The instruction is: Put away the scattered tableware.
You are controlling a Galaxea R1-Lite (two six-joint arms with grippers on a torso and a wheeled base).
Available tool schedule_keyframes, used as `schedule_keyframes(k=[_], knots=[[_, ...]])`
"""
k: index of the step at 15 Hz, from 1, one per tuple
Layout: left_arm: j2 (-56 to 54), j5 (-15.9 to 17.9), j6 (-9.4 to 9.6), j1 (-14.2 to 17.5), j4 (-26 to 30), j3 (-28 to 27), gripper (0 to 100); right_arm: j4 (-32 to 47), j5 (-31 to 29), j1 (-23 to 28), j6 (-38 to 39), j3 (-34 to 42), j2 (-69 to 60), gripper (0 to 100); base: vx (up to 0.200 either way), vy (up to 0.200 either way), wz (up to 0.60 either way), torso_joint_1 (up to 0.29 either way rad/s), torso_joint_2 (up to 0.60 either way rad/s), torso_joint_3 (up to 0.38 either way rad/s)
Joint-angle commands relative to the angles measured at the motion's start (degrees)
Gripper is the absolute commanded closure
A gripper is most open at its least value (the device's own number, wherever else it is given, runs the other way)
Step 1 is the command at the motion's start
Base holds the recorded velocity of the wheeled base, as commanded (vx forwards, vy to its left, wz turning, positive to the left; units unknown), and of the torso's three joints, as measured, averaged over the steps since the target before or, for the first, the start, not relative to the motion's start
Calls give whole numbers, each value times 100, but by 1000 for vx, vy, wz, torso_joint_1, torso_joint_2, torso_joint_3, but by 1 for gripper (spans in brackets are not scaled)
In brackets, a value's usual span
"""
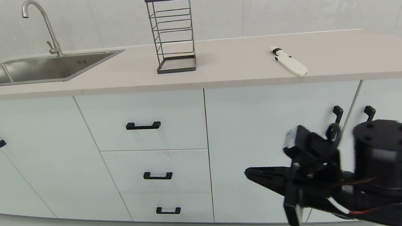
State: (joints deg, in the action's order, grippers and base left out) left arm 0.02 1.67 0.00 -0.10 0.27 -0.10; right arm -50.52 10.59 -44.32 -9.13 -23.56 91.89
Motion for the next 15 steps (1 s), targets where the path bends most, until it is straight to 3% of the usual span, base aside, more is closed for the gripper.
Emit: schedule_keyframes(k=[1,3,7,9,12,15], knots=[[6,0,0,1,0,1,0,-2,435,855,-54,783,-2105,100,0,0,0,0,0,0],[6,0,0,1,0,1,0,16,488,1304,-71,994,-3002,100,0,0,0,0,0,0],[6,18,70,1,0,1,0,191,584,3211,-63,1557,-5885,100,0,0,0,0,0,0],[6,18,70,1,0,1,0,288,672,3756,-1,1732,-7010,100,0,0,0,0,0,0],[6,18,79,1,0,1,0,438,672,4204,-1,2356,-8170,100,0,0,0,0,0,0],[15,18,70,1,0,1,0,1958,628,4353,43,2356,-8908,100,0,0,0,0,0,0]])
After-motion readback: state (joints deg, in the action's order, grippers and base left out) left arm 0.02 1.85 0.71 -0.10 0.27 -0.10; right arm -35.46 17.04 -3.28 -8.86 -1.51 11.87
